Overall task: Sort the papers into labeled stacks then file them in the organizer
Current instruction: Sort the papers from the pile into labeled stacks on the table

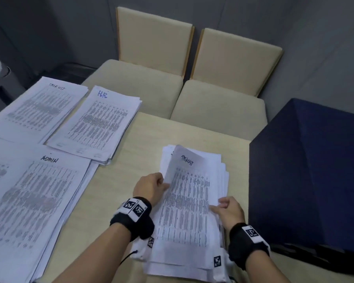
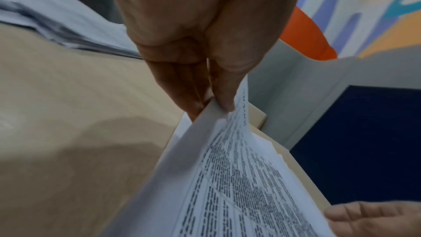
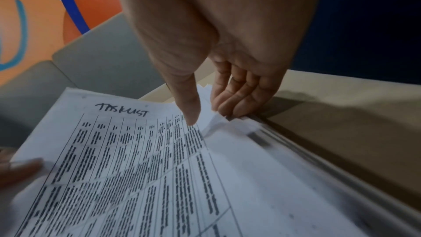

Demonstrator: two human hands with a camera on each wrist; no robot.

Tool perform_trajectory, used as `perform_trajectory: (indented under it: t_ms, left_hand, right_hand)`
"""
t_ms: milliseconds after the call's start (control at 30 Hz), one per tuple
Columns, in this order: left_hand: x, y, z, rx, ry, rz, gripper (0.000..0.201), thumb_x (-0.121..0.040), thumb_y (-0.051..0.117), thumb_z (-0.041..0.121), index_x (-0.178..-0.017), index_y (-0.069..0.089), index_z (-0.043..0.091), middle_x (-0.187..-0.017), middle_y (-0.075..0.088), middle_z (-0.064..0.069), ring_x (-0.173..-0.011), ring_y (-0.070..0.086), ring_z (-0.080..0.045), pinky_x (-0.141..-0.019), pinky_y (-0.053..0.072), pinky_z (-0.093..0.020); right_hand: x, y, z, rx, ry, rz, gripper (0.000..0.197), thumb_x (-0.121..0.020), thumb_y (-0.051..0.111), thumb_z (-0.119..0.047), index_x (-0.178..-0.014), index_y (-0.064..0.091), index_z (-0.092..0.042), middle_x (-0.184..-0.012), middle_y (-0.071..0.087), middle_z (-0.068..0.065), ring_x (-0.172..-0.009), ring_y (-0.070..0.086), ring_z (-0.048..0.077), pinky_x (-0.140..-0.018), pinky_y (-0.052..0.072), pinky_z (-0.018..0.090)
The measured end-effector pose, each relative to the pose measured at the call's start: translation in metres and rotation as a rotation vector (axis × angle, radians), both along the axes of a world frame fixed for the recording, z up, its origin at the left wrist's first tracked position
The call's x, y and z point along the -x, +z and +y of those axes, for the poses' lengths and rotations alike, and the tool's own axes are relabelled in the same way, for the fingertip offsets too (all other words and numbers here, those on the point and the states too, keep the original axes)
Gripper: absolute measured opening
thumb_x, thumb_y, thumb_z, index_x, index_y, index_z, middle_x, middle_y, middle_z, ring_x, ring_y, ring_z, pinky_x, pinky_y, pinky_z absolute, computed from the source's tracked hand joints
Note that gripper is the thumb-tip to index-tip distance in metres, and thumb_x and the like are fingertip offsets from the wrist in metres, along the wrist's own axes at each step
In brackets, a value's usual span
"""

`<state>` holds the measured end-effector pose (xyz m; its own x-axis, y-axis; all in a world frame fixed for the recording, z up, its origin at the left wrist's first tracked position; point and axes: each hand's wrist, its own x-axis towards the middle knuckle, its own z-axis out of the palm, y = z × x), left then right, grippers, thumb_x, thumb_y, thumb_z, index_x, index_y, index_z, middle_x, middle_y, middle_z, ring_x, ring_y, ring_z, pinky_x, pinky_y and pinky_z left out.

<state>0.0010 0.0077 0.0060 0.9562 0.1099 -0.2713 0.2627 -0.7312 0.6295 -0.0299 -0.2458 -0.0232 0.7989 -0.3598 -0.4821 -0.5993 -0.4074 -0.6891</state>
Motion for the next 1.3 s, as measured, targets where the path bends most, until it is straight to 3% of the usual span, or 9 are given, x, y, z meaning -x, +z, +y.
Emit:
perform_trajectory:
  t_ms: [133, 400, 600, 700, 800, 1000, 1133, 1200, 1300]
  left_hand:
    - [0.002, -0.005, -0.002, 0.068, 0.107, -0.021, 0.05, -0.08, 0.075, 0.041, -0.06, 0.036, 0.018, -0.053, 0.043, 0.004, -0.05, 0.037, -0.015, -0.048, 0.027, -0.026]
    - [0.004, -0.018, 0.018, 0.267, 0.306, -0.146, 0.047, -0.077, 0.079, 0.036, -0.057, 0.042, 0.015, -0.051, 0.037, 0.002, -0.051, 0.031, -0.017, -0.051, 0.025, -0.028]
    - [-0.002, -0.015, 0.03, -0.065, 0.122, -0.06, 0.049, -0.093, 0.06, 0.035, -0.056, 0.034, 0.016, -0.051, 0.037, 0.0, -0.052, 0.038, -0.02, -0.049, 0.023, -0.027]
    - [-0.002, -0.003, 0.024, -0.396, 0.0, 0.05, 0.052, -0.097, 0.044, 0.048, -0.059, 0.048, 0.013, -0.056, 0.048, 0.0, -0.057, 0.052, -0.024, -0.052, 0.033, -0.025]
    - [-0.002, 0.01, 0.019, -0.591, -0.046, 0.02, 0.054, -0.097, 0.036, 0.057, -0.07, 0.059, 0.016, -0.062, 0.052, 0.001, -0.063, 0.059, -0.026, -0.057, 0.039, -0.026]
    - [-0.003, -0.001, 0.02, -0.049, -0.011, -0.079, 0.015, -0.092, 0.055, 0.011, -0.077, 0.058, 0.014, -0.073, 0.065, -0.005, -0.069, 0.056, -0.025, -0.06, 0.037, -0.028]
    - [0.007, 0.004, 0.014, 0.612, 0.011, 0.066, 0.034, -0.087, 0.054, -0.013, -0.073, 0.069, 0.014, -0.071, 0.071, 0.009, -0.067, 0.062, -0.001, -0.065, 0.045, -0.019]
    - [0.009, 0.001, 0.013, 0.622, -0.011, 0.156, 0.032, -0.083, 0.049, -0.02, -0.083, 0.071, 0.004, -0.089, 0.075, 0.003, -0.085, 0.068, -0.003, -0.073, 0.05, -0.02]
    - [0.004, -0.014, 0.017, 0.215, 0.16, 0.084, 0.038, -0.081, 0.061, -0.004, -0.117, 0.061, 0.009, -0.114, 0.065, -0.008, -0.099, 0.062, -0.022, -0.086, 0.05, -0.031]
  right_hand:
    - [0.006, -0.01, -0.006, -0.031, -0.034, -0.031, 0.029, -0.066, 0.084, -0.014, -0.083, 0.061, -0.022, -0.078, 0.068, 0.001, -0.07, 0.063, 0.022, -0.076, 0.056, 0.042]
    - [0.01, -0.013, -0.025, 0.037, -0.042, -0.026, 0.017, -0.081, 0.061, -0.006, -0.088, 0.067, -0.021, -0.085, 0.071, -0.002, -0.083, 0.065, 0.021, -0.08, 0.053, 0.031]
    - [0.018, -0.01, -0.028, 0.003, -0.196, -0.075, 0.018, -0.078, 0.067, -0.007, -0.093, 0.059, -0.012, -0.084, 0.066, 0.002, -0.081, 0.062, 0.024, -0.075, 0.045, 0.029]
    - [0.012, -0.003, -0.026, 0.01, -0.111, -0.132, 0.019, -0.08, 0.068, -0.01, -0.086, 0.055, -0.022, -0.074, 0.061, -0.006, -0.07, 0.057, 0.014, -0.065, 0.042, 0.028]
    - [0.011, 0.002, -0.029, 0.046, -0.019, -0.16, 0.013, -0.086, 0.061, -0.009, -0.078, 0.064, -0.019, -0.075, 0.064, -0.003, -0.076, 0.06, 0.023, -0.064, 0.042, 0.027]
    - [0.022, 0.004, -0.032, -0.287, -0.232, -0.192, 0.009, -0.082, 0.062, 0.007, -0.077, 0.063, 0.0, -0.08, 0.065, 0.012, -0.076, 0.058, 0.024, -0.065, 0.045, 0.029]
    - [0.028, -0.002, -0.027, -0.48, -0.188, -0.195, 0.016, -0.078, 0.069, 0.003, -0.094, 0.071, -0.001, -0.095, 0.074, 0.016, -0.095, 0.069, 0.032, -0.091, 0.052, 0.044]
    - [0.027, 0.004, -0.027, -0.539, -0.16, -0.219, 0.014, -0.084, 0.063, 0.003, -0.092, 0.074, -0.001, -0.094, 0.074, 0.015, -0.091, 0.068, 0.026, -0.092, 0.051, 0.043]
    - [0.024, 0.007, -0.028, -0.554, -0.175, -0.236, 0.039, -0.088, 0.048, 0.013, -0.067, 0.066, -0.014, -0.069, 0.064, 0.0, -0.068, 0.052, 0.018, -0.062, 0.045, 0.024]
